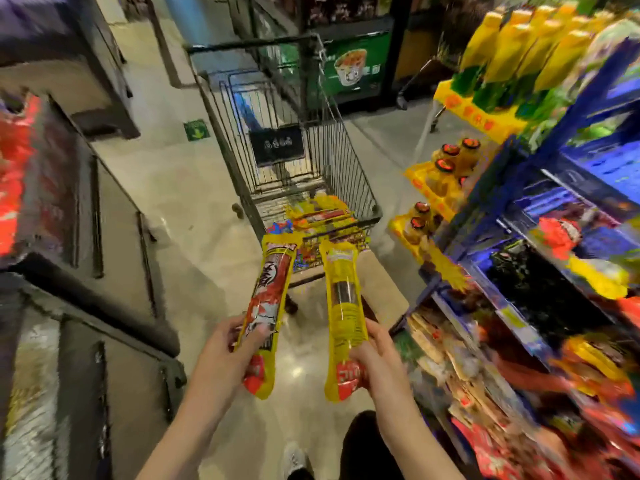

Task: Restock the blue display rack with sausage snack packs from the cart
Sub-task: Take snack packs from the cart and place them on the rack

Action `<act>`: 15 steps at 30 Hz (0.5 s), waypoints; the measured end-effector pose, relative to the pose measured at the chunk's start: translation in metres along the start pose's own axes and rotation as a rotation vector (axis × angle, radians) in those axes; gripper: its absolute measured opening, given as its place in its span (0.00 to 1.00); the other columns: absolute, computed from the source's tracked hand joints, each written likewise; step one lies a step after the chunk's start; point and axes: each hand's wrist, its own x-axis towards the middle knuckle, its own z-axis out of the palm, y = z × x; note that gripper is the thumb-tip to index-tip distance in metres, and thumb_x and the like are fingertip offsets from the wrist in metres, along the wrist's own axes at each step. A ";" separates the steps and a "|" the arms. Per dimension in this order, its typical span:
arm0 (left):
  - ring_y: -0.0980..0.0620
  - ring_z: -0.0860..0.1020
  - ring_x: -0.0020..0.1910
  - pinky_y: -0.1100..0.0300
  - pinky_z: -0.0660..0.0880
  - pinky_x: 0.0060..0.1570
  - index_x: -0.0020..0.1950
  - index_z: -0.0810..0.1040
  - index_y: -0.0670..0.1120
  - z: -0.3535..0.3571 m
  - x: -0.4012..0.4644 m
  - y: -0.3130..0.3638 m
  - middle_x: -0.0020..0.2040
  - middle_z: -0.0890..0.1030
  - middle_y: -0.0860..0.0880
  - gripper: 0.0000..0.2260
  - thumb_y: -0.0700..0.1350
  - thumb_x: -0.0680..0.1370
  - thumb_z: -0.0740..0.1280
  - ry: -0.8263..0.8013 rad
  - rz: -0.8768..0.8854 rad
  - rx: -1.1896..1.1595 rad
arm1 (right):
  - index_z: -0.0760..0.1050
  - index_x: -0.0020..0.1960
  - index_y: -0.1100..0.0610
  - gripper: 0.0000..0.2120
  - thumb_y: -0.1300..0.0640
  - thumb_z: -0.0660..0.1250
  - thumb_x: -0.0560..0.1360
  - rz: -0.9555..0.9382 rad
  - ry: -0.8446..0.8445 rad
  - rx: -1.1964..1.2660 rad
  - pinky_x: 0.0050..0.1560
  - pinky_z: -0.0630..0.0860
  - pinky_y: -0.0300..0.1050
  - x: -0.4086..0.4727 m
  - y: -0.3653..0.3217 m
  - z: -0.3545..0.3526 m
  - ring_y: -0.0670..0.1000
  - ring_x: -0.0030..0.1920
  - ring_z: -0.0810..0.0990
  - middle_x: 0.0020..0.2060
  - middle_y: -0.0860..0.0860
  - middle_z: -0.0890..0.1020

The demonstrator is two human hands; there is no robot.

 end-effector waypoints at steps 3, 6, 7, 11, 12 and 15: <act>0.57 0.78 0.32 0.60 0.73 0.34 0.58 0.77 0.48 -0.011 0.043 0.007 0.45 0.82 0.49 0.24 0.58 0.66 0.69 -0.019 -0.024 0.058 | 0.74 0.55 0.52 0.17 0.60 0.66 0.67 0.032 0.020 -0.006 0.29 0.73 0.34 0.034 -0.006 0.017 0.40 0.30 0.77 0.39 0.49 0.80; 0.55 0.78 0.36 0.61 0.72 0.35 0.56 0.78 0.48 -0.010 0.088 0.015 0.47 0.83 0.47 0.23 0.60 0.66 0.68 -0.062 -0.033 0.090 | 0.73 0.56 0.54 0.14 0.68 0.61 0.75 0.080 0.036 0.003 0.30 0.73 0.33 0.076 -0.014 0.027 0.42 0.32 0.78 0.41 0.51 0.80; 0.55 0.79 0.37 0.61 0.72 0.35 0.54 0.78 0.49 -0.007 0.106 0.020 0.47 0.83 0.47 0.18 0.58 0.69 0.70 -0.069 -0.033 0.084 | 0.73 0.57 0.55 0.14 0.68 0.60 0.75 0.094 0.034 0.009 0.30 0.73 0.33 0.094 -0.017 0.030 0.43 0.32 0.78 0.41 0.53 0.80; 0.54 0.79 0.38 0.66 0.73 0.35 0.49 0.76 0.53 0.004 0.177 0.049 0.45 0.82 0.50 0.04 0.47 0.76 0.68 -0.107 -0.019 0.077 | 0.73 0.56 0.55 0.21 0.59 0.63 0.62 0.073 0.032 0.043 0.27 0.72 0.33 0.163 -0.045 0.050 0.41 0.28 0.77 0.40 0.53 0.80; 0.55 0.79 0.39 0.66 0.74 0.37 0.48 0.75 0.54 0.004 0.194 0.059 0.44 0.81 0.51 0.04 0.47 0.75 0.69 -0.108 -0.013 0.079 | 0.73 0.54 0.55 0.22 0.59 0.61 0.61 0.075 0.030 0.060 0.26 0.71 0.33 0.179 -0.051 0.056 0.40 0.27 0.77 0.39 0.53 0.79; 0.55 0.80 0.40 0.66 0.75 0.38 0.48 0.75 0.54 -0.001 0.242 0.087 0.45 0.81 0.52 0.05 0.49 0.75 0.70 -0.110 -0.002 0.092 | 0.73 0.54 0.54 0.21 0.58 0.61 0.61 0.088 0.045 0.053 0.28 0.72 0.33 0.222 -0.069 0.069 0.40 0.29 0.77 0.41 0.52 0.80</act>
